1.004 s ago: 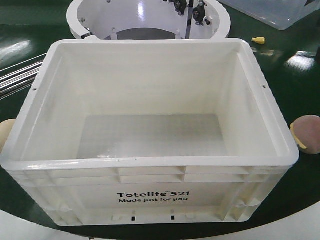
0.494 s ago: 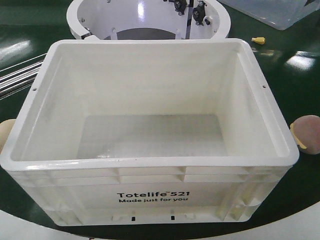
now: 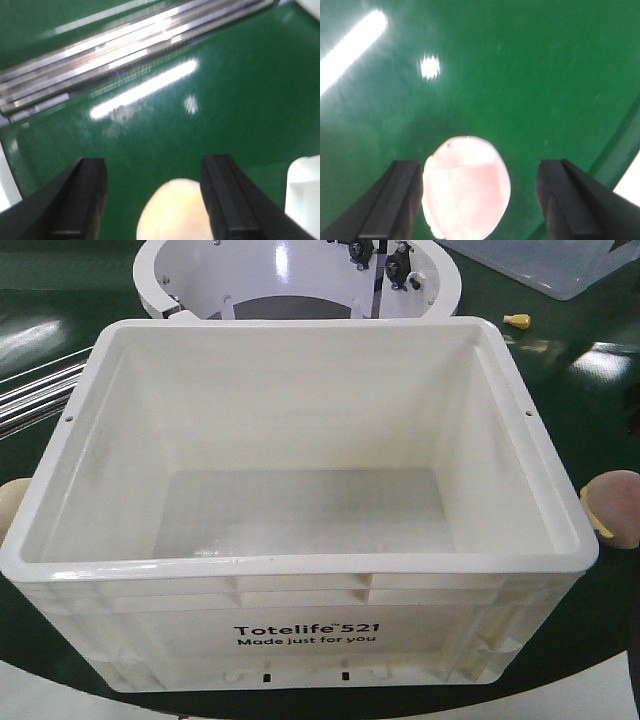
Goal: Place moving items into box and shelve
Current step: 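Lower left gripper onto tan ball and right gripper onto pink ball, then close both grippers on the balls and lift them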
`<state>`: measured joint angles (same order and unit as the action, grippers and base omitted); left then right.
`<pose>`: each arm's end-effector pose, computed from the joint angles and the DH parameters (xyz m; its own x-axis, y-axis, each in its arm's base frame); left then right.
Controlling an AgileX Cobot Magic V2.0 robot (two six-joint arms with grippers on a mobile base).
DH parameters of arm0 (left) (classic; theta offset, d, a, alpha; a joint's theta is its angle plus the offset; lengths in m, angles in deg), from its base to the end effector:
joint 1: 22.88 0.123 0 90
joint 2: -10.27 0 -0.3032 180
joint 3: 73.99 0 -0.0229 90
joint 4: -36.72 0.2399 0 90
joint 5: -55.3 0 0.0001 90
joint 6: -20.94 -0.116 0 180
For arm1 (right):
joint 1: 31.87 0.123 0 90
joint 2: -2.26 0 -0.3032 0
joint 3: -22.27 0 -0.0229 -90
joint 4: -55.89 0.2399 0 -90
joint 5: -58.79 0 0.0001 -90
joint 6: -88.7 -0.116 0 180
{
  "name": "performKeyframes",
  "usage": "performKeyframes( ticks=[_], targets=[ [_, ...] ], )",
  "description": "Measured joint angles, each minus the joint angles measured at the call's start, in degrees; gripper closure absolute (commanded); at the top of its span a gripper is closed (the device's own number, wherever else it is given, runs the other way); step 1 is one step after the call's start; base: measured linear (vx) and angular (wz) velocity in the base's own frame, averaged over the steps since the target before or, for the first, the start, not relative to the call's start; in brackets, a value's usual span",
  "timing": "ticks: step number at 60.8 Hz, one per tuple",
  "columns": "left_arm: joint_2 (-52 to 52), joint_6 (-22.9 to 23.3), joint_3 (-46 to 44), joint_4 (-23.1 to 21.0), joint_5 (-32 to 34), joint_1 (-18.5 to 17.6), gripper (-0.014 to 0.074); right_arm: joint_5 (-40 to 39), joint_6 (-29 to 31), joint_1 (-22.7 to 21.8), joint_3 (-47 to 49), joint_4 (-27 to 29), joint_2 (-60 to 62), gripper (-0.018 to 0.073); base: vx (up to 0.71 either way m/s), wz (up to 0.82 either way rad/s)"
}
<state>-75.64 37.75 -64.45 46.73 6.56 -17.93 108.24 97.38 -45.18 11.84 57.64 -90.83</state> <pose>0.2849 0.0399 0.3326 -0.7622 -0.2417 -0.6006 -0.3018 0.9534 -0.0007 0.2999 -0.0682 0.2886 -0.8881 0.0753 -0.4534 0.1042 0.9938 -0.0392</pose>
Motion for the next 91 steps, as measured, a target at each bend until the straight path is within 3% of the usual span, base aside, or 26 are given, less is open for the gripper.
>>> performKeyframes(
  ticks=[17,72,82,91],
  targets=[
    [-8.59,-8.08,-0.07,-8.38,-7.61,0.0,0.0074,1.76,1.04,0.0,0.18,1.33,-4.75,0.0025,0.0,0.0],
    [-22.76,-9.63,-0.58,-9.0,-7.43,0.0,0.0084,3.04,1.29,-0.05,1.3,2.37,-19.9,0.0036,0.0,0.0],
    [-25.5,-9.63,-1.17,-9.02,-6.93,0.0,0.0203,2.61,1.18,-0.11,1.63,1.9,-21.18,0.0155,0.0,0.0],
    [-26.64,-9.63,-1.63,-9.06,-7.53,0.0,0.0467,2.39,-0.66,-0.22,1.84,1.71,-21.95,0.0385,0.0,0.0]
  ],
)
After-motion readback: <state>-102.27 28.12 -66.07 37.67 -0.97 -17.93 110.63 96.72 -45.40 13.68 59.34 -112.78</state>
